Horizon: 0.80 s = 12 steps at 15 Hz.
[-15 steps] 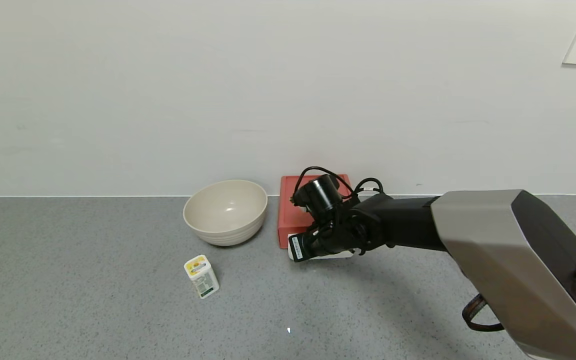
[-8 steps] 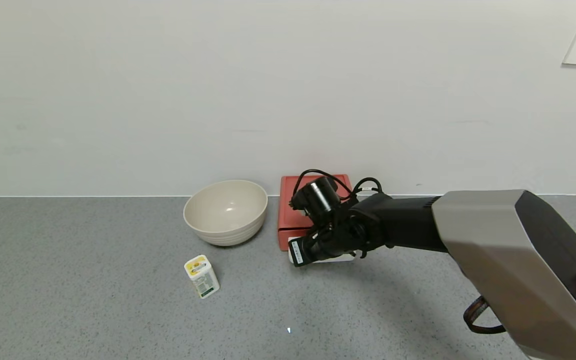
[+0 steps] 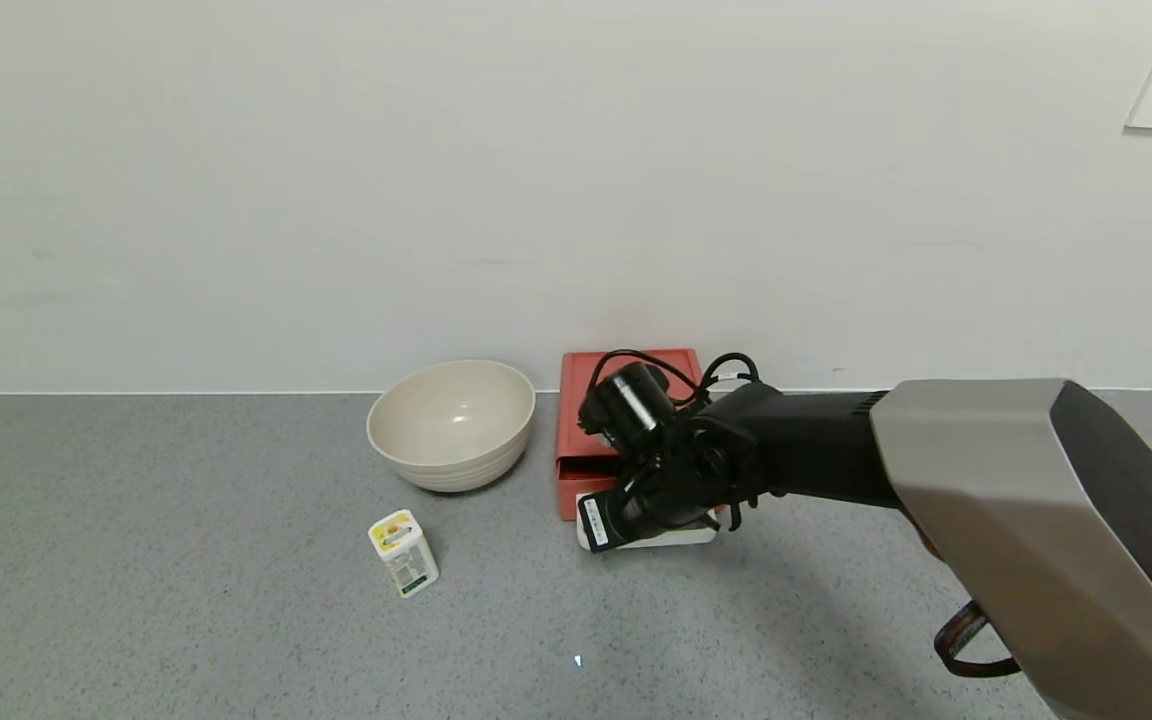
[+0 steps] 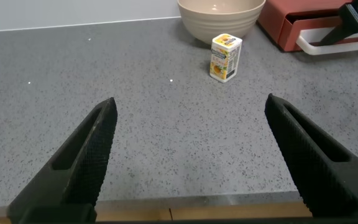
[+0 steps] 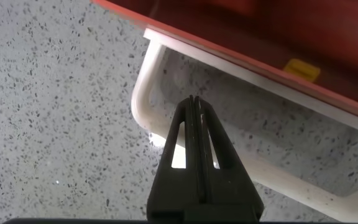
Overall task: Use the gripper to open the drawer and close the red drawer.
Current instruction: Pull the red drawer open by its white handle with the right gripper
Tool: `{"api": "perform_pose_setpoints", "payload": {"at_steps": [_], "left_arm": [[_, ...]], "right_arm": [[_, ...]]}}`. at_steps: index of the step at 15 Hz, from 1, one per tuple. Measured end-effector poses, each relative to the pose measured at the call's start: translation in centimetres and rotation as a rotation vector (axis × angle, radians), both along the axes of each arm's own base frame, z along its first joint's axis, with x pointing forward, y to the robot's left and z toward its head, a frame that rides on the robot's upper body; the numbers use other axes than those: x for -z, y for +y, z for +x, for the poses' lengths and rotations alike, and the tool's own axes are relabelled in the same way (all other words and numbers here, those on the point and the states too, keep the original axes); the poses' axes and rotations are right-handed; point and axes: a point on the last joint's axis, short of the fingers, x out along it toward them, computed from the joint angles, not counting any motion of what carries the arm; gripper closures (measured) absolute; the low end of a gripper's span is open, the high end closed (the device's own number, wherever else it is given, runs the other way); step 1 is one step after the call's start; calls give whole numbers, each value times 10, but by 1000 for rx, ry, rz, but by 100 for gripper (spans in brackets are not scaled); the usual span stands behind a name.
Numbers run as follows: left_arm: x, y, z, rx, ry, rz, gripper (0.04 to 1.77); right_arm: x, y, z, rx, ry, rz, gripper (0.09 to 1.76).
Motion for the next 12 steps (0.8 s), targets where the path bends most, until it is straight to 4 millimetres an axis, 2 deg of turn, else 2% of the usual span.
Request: {"api": "perform_pose_setpoints", "payload": {"at_steps": [12], "left_arm": [[0, 0, 0, 0, 0, 0, 9]], "right_arm": [[-7, 2, -32, 42, 189, -28, 173]]}}
